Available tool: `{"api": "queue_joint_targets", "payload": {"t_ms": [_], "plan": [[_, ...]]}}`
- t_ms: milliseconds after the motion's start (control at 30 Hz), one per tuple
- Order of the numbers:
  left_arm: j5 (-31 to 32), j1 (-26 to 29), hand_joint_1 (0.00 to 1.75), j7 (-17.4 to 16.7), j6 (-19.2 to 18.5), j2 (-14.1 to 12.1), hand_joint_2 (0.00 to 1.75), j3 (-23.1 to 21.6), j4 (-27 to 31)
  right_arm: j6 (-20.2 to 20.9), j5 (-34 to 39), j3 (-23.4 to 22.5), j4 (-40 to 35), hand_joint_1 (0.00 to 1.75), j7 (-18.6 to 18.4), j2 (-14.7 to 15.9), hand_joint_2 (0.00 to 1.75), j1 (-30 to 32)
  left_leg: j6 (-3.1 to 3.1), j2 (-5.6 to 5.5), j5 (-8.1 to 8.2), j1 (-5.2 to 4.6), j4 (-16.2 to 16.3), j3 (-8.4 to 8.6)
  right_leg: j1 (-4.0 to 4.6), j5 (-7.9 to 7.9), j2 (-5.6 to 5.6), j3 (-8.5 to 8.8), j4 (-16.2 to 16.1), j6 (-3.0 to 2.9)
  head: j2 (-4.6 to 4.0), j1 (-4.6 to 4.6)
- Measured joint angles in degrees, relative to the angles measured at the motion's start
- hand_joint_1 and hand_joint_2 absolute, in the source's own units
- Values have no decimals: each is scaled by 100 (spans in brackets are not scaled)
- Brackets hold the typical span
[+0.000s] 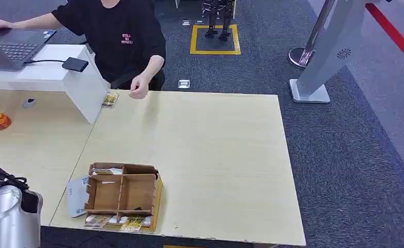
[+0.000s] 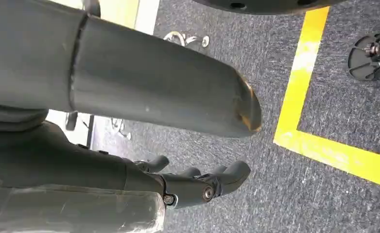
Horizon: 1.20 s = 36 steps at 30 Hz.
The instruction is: Pass the card to the sensor for recognition and then transmit it.
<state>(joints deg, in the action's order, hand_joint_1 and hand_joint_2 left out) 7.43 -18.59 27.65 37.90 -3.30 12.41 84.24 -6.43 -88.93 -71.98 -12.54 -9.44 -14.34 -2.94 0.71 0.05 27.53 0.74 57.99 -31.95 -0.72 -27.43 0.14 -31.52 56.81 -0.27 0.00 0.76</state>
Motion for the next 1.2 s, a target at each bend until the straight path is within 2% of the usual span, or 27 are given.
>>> {"api": "queue_joint_targets", "payload": {"t_ms": [100,233,367,500,600,767,1033,1200], "plan": [[217,-332,175,-30,0,-127,175,273,-325,52,-51,57,2,0,0,9,0,-2,0,0,-1,1,0,1,0,0,0,0,1,0,0,0],[136,-695,175,-94,0,-374,175,512,-805,85,-99,109,2,0,-4,28,0,-4,3,0,-7,3,0,1,1,2,0,-2,4,-4,0,2],[105,-883,175,-363,-79,-685,175,505,-1330,140,-99,186,4,0,13,66,0,-8,3,8,-7,3,0,2,1,3,10,-7,4,-4,0,0],[245,-1068,175,-562,-131,-818,175,313,-1780,164,-99,252,11,0,15,101,0,-13,3,2,-7,2,1,-1,1,3,3,-8,3,-4,0,0],[333,-1306,175,-619,-94,-800,175,105,-2156,164,-99,330,20,0,15,122,0,-31,1,2,-9,1,4,-2,1,6,4,-8,2,1,0,0],[331,-1766,175,-619,-50,-597,175,-296,-2815,164,-99,417,35,0,13,151,0,-57,-3,3,-11,-2,7,-4,0,14,5,-6,1,6,0,0],[269,-2102,175,-566,-33,-191,175,-690,-3395,170,-99,501,52,0,13,168,0,-74,-3,1,-11,-2,11,-9,-2,16,4,-10,1,4,0,0],[248,-2219,175,-558,-24,-26,175,-824,-3594,170,-99,516,74,0,9,195,0,-71,-4,6,-11,-2,11,-9,-2,16,9,-13,1,4,0,0]]}}
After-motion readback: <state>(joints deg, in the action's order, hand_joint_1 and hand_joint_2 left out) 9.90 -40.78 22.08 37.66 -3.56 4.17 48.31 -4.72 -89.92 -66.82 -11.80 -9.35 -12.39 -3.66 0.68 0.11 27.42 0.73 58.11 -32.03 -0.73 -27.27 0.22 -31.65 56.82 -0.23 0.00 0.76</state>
